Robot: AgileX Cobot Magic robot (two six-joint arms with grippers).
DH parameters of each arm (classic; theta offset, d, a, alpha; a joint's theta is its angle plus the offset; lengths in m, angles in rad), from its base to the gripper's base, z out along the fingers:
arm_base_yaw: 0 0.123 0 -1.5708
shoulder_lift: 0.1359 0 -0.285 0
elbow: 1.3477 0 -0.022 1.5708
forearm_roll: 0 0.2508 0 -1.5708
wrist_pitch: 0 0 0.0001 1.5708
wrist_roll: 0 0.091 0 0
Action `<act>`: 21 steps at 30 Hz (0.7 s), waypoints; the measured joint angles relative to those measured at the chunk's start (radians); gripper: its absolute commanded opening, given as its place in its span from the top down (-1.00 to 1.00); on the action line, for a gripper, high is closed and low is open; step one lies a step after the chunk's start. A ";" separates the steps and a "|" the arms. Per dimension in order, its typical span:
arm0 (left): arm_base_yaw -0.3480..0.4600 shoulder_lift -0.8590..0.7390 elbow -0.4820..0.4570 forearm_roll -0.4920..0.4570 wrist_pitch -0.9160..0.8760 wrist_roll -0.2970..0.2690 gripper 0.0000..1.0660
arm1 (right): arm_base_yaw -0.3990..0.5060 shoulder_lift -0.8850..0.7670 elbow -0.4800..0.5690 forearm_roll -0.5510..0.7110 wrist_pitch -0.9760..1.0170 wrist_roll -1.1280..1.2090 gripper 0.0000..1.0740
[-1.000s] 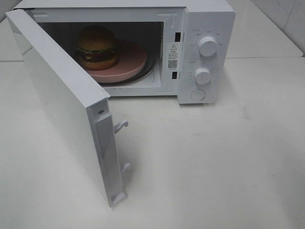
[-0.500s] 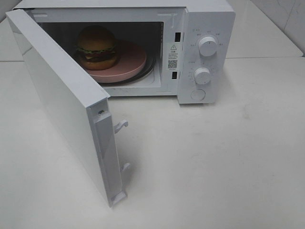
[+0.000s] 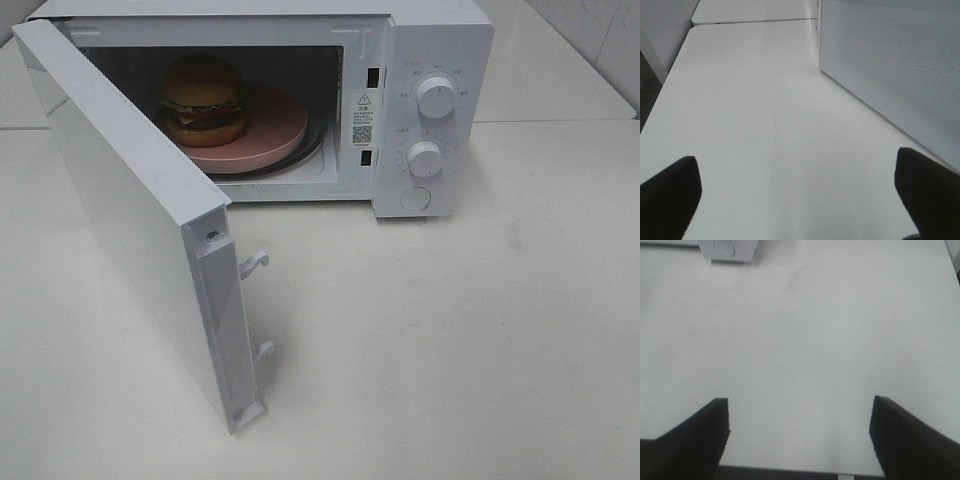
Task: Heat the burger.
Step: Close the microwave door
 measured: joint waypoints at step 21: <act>0.000 0.000 0.000 0.000 0.000 0.000 -0.83 | -0.079 -0.165 0.035 0.069 -0.051 -0.002 -0.42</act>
